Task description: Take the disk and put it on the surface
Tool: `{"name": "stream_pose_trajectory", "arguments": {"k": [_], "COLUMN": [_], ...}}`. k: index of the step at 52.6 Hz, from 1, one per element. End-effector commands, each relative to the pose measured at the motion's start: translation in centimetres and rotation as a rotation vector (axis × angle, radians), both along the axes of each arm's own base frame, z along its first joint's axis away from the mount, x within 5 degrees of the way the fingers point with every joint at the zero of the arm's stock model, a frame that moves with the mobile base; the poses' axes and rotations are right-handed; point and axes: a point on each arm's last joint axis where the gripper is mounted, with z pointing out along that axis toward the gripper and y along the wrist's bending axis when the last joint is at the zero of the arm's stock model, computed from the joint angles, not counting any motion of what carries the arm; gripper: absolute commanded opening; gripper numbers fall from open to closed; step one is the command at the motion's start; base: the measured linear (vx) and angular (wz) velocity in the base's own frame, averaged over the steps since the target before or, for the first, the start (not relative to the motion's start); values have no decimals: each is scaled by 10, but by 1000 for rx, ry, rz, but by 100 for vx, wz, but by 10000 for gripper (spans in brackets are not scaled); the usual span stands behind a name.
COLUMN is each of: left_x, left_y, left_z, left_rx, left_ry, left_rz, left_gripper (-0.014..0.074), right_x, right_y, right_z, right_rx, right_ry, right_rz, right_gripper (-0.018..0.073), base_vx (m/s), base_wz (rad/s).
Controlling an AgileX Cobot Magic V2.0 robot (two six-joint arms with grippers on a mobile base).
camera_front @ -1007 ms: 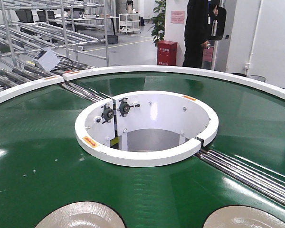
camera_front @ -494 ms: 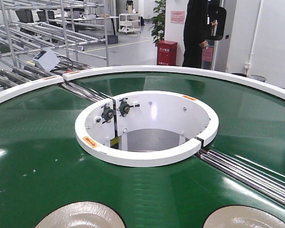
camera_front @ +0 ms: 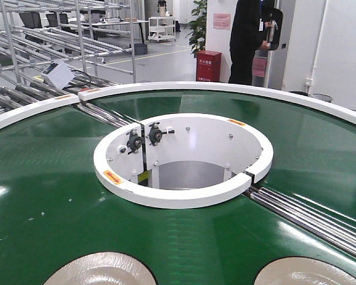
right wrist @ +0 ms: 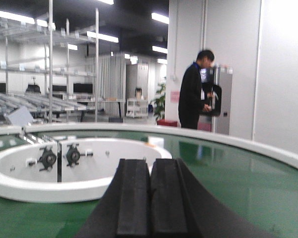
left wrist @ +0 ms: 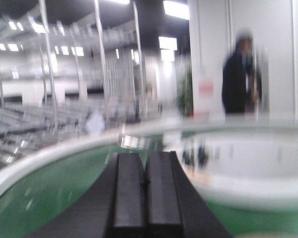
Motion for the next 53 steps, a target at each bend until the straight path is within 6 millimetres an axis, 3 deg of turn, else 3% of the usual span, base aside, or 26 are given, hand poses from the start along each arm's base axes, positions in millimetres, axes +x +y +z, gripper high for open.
{"name": "stream_pose_trajectory", "arguments": {"k": [1,5,6,10,17,27,34,40,46,53], "left_x": [-12,-20,-20,-2,43,96,112,116,119,119], "left_y": [1,-1,-3,-3,-2,-1,-1,-3,-5,-5], "left_z": [37,68,139,165,184,174,166,164,162,161], "left_rx": [-69,-40,88,105,104,91,91,92,94,94], "left_ry": [-186,-179,-122,-61,55,192,232,246,255,269], "left_rz": [-21,-27,7,8,0,-7,-7,-24,-36,-38], "left_gripper": [1,1,1,1,1,1,15,69,155,337], "right_x": [-15,-26,-27,-15,21,71,94,98,99,99], "right_y": [0,-1,-2,-3,-2,-1,-1,-1,-1,-1], "right_z": [47,84,156,181,211,207,196,192,188,186], "right_rx": [-15,-35,-28,-29,-30,-35,-36,-34,-35,-35], "right_ry": [-194,-218,-154,-104,-53,48,131,172,209,235], "right_rz": [-7,-25,-37,-40,-38,-34,-33,-33,-35,-37], "right_gripper": [-9,-9,-9,-9,-9,-9,-1,41,146,392], "base_vx": [0,0,0,0,0,0,0,0,0,0], "base_wz": [0,0,0,0,0,0,0,0,0,0]}}
